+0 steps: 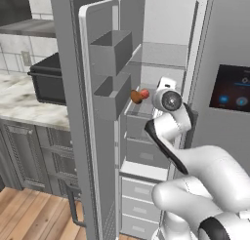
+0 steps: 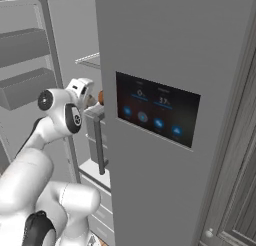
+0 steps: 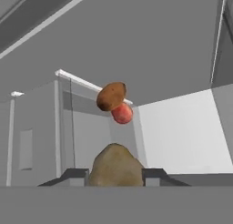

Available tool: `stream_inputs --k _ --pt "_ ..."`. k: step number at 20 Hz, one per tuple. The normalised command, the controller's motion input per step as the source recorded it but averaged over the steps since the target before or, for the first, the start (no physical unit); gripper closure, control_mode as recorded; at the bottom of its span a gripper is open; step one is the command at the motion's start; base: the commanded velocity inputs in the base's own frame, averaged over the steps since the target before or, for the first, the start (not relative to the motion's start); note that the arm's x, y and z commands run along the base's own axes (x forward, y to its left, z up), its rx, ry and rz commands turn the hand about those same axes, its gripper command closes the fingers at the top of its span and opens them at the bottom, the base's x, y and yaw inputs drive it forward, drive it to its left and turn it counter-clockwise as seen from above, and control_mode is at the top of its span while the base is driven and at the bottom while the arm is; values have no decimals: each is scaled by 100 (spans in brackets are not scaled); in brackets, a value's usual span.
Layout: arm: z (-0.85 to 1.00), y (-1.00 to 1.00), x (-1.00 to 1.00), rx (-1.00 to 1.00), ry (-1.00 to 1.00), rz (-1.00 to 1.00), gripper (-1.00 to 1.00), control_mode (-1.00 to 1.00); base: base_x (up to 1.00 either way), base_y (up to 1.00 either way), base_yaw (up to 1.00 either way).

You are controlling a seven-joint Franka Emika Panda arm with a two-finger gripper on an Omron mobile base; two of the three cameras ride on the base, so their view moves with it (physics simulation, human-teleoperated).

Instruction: Take the garlic and potato from the highest rack and move them to the second highest rack where the chicken drumstick and peach are located, to maximize freezer space. Close the freezer door after rearranging.

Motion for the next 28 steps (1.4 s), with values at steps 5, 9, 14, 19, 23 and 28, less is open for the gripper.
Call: stream_inputs --k 5,9,14,19,23,28 --pt "-35 0 47 0 0 0 100 -100 0 0 0" --pt "-35 -9 49 0 0 0 100 -100 0 0 0" --pt "-22 -13 57 0 0 0 100 -100 0 0 0" --pt "-22 -15 54 0 2 0 100 -100 0 0 0" --pt "-25 -12 44 0 1 0 100 -100 0 0 0" --pt "-23 -7 45 0 0 0 100 -100 0 0 0"
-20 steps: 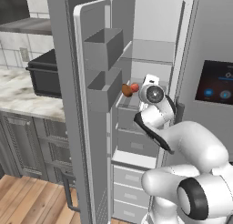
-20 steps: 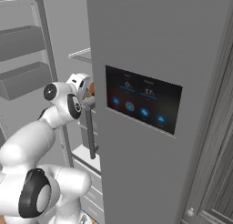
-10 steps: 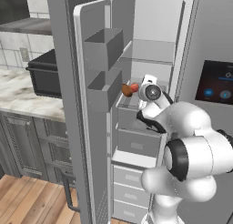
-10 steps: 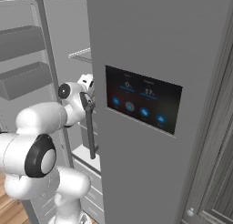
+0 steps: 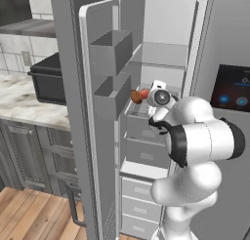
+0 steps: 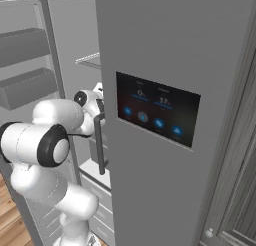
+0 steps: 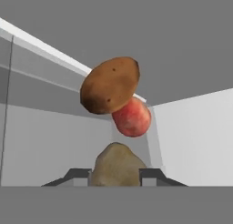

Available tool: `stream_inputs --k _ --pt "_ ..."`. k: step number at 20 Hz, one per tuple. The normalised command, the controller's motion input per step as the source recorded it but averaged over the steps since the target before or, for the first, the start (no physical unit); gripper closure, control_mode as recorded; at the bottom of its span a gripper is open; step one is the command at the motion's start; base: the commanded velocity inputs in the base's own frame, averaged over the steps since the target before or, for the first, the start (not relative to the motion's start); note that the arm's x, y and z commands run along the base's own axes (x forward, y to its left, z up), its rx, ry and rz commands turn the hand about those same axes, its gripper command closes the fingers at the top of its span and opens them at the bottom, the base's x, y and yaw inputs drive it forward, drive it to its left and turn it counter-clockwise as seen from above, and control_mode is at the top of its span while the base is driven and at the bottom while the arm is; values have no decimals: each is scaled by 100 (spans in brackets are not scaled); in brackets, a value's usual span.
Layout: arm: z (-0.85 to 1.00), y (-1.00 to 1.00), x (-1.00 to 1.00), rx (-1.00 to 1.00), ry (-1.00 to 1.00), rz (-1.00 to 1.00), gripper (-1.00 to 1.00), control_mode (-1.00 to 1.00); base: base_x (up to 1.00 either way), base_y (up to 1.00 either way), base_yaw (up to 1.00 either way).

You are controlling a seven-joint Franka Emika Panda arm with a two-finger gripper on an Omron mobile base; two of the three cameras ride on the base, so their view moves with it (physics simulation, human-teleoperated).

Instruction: Take the garlic and potato from the highest rack and move them to the second highest rack where the chicken drumstick and peach are located, to maximize freezer space. Close the freezer door after rearranging.

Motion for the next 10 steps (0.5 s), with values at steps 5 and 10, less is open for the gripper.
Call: stream_inputs --k 5,10 --pt "-30 -1 43 0 1 0 100 -100 0 0 0" --pt "-35 -5 36 0 0 0 100 -100 0 0 0"
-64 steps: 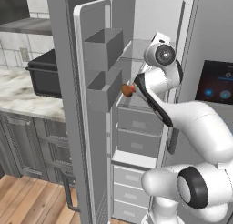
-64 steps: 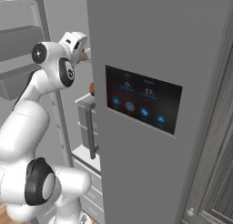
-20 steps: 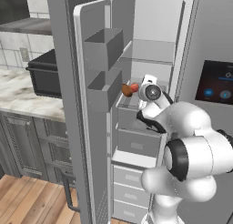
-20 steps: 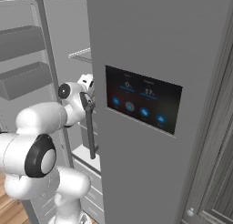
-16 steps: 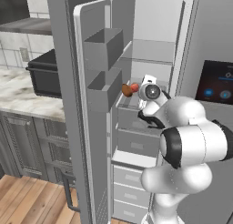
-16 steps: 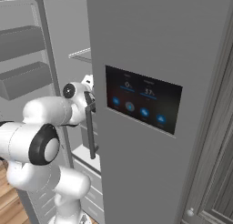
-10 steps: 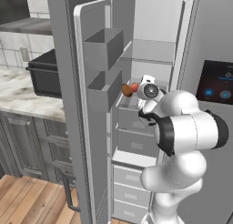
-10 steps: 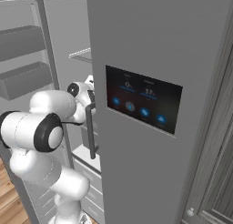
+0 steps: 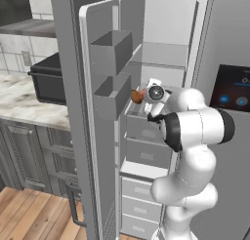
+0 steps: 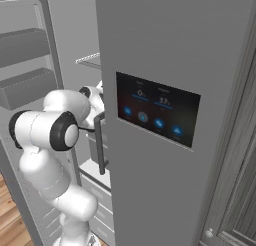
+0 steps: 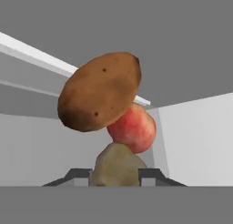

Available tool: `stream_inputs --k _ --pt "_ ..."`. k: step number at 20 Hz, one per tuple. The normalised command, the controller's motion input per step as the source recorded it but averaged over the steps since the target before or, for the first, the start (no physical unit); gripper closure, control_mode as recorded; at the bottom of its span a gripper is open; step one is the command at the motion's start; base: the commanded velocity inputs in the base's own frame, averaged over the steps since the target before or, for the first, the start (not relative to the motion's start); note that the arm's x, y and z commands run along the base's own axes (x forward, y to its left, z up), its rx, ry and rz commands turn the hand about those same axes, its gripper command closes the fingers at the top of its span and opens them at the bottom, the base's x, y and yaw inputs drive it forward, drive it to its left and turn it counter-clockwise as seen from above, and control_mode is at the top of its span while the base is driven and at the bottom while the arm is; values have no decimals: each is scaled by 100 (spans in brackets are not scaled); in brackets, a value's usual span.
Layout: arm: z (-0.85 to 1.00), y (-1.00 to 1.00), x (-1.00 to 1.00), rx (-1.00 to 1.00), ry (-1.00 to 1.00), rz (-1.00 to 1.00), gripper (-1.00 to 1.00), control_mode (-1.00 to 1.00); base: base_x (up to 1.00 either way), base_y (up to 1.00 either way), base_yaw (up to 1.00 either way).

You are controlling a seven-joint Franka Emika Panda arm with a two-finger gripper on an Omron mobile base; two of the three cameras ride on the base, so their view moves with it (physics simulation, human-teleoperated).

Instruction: Take the garlic and potato from the highest rack and move them to the second highest rack where the chicken drumstick and peach are located, to maximize freezer space. Close the freezer door after rearranging.

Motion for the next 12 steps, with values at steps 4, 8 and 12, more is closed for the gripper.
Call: stream_inputs --k 4,8,12 --pt "-42 -13 16 0 0 0 100 -100 0 0 0" --pt "-44 -10 20 0 1 0 100 -100 0 0 0" --pt "-45 -8 32 0 8 0 100 -100 0 0 0"
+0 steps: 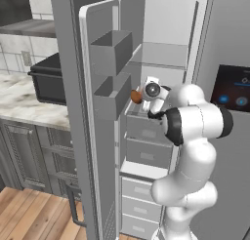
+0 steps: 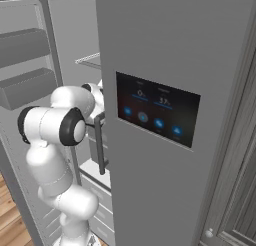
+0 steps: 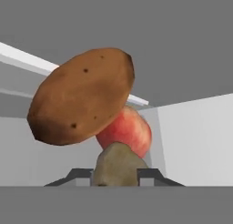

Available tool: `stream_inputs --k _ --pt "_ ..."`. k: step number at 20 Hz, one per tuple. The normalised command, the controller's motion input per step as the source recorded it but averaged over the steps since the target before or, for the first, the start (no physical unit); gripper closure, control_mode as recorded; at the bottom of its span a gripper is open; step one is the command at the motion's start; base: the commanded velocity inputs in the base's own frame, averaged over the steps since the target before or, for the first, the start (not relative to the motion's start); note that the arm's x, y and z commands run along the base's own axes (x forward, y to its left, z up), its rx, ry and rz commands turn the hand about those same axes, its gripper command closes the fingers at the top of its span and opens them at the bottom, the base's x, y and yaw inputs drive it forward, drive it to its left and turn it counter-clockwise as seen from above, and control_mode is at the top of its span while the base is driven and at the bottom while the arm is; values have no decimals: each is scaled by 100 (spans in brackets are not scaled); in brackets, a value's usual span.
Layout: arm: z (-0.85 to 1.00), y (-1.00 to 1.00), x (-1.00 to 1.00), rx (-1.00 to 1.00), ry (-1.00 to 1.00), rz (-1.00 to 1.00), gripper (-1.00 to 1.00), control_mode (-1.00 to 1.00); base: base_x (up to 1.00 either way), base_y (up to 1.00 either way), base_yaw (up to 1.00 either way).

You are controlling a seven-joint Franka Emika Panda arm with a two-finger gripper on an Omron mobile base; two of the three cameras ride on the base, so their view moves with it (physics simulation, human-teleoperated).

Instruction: Take the garlic and potato from the highest rack and move them to the second highest rack where the chicken drumstick and peach are located, to maximize freezer space. Close the freezer door after rearranging.

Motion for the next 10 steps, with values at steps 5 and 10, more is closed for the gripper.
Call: stream_inputs --k 5,10 --pt "-51 -17 27 0 10 0 100 -100 0 0 0" --pt "-54 -27 9 0 5 0 100 -100 0 0 0"
